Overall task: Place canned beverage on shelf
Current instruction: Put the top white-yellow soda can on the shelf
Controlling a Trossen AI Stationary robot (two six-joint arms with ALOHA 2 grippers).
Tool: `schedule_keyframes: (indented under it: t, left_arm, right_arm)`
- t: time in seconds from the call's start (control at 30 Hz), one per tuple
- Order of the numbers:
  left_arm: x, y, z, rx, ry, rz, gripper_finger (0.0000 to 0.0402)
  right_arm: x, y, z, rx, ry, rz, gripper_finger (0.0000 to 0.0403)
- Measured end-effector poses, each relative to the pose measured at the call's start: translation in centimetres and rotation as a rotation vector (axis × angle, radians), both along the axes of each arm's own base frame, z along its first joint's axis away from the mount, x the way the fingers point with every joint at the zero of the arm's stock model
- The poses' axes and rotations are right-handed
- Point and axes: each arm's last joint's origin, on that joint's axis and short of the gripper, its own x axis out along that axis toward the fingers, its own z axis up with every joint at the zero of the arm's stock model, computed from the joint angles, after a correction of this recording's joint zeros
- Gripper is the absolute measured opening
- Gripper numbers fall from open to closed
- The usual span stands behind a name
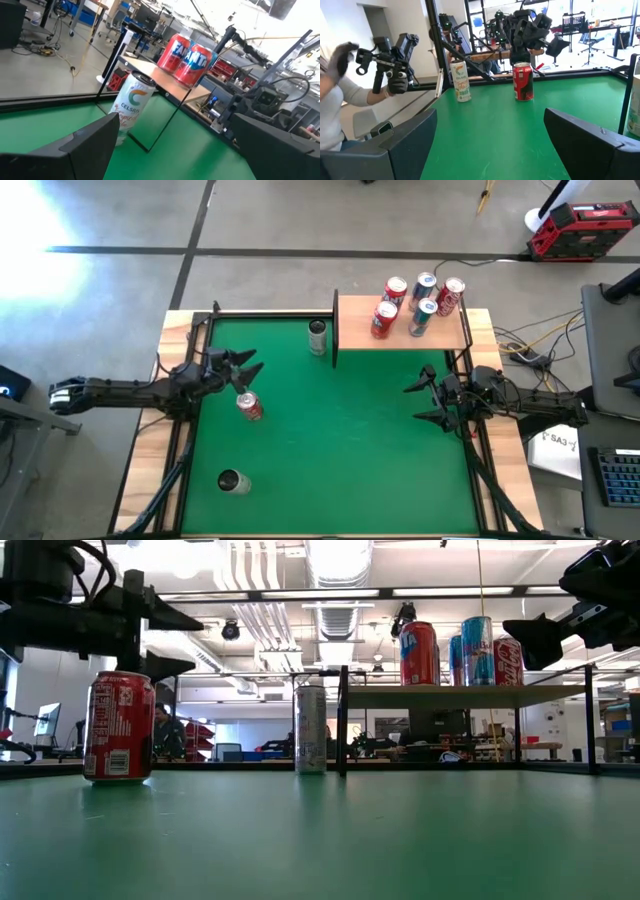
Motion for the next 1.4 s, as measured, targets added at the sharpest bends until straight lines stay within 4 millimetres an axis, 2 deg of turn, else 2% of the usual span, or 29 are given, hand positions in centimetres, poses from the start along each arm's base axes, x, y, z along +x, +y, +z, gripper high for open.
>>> schedule_keyframes:
  t: [0.47, 0.87, 1.4]
  left_arm:
    - [0.3, 0.1, -0.4, -0.006, 0.033, 0.004, 0.0368]
    - [0.2, 0.3, -0.7, -0.022, 0.054, 0.105, 0.0368]
    - [0.4, 0.4, -1.2, -0.051, 0.088, 0.12, 0.0368]
  right_arm:
    - [0.0, 0.0, 0.0, 0.0, 0.0, 0.0, 0.0359]
    - [0.0, 0.0, 0.0, 0.0, 0.0, 0.0, 0.0359]
    - [0.0, 0.0, 0.0, 0.0, 0.0, 0.0, 0.0359]
